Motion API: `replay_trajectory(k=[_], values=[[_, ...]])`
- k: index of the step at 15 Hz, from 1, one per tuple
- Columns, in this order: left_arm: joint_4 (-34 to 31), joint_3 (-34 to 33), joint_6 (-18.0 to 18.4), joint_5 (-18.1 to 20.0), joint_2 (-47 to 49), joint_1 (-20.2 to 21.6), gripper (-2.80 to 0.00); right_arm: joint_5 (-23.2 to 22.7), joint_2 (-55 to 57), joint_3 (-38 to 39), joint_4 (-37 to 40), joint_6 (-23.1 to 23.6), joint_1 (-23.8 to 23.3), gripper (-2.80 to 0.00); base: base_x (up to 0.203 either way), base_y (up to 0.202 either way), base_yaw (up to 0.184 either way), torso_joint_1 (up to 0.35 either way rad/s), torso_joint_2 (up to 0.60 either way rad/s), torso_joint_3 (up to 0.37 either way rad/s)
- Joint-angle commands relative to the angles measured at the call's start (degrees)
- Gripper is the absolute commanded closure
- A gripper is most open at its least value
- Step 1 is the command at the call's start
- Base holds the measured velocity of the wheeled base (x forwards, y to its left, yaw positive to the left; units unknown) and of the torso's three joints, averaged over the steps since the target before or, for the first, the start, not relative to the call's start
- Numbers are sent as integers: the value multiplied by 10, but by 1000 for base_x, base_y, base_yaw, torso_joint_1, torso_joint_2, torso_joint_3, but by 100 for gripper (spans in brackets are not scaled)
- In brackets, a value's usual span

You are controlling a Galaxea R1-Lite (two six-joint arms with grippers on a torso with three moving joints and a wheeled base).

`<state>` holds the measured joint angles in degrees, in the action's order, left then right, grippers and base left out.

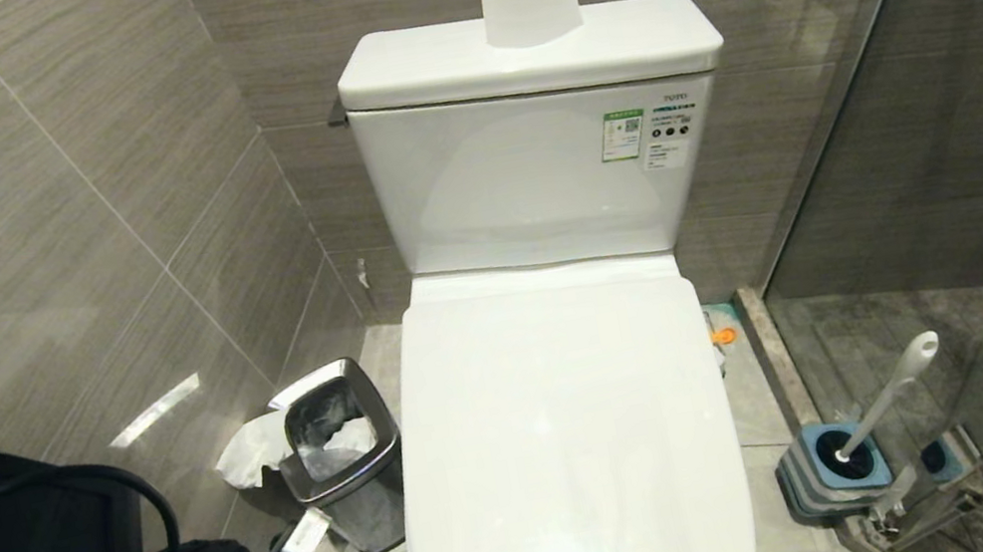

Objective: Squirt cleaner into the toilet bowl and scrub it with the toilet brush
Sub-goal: Use the left hand to lift the toilet lid slightly

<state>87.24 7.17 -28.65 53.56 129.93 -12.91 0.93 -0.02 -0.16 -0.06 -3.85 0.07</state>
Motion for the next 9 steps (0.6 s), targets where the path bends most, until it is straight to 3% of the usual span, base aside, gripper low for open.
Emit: replay_trajectory(k=[1, 4, 9], values=[[4, -1, -1, 3, 1, -11, -280, 0, 0, 1, 0, 0, 0, 0, 0, 0, 0, 0, 0, 0], [4, 0, -4, 5, -8, -45, -280, 0, 0, 0, 0, 0, 0, 0, 0, 0, 0, 0, 0, 0], [4, 2, -23, 5, -21, -59, -280, 0, 0, 0, 0, 0, 0, 0, 0, 0, 0, 0, 0, 0]])
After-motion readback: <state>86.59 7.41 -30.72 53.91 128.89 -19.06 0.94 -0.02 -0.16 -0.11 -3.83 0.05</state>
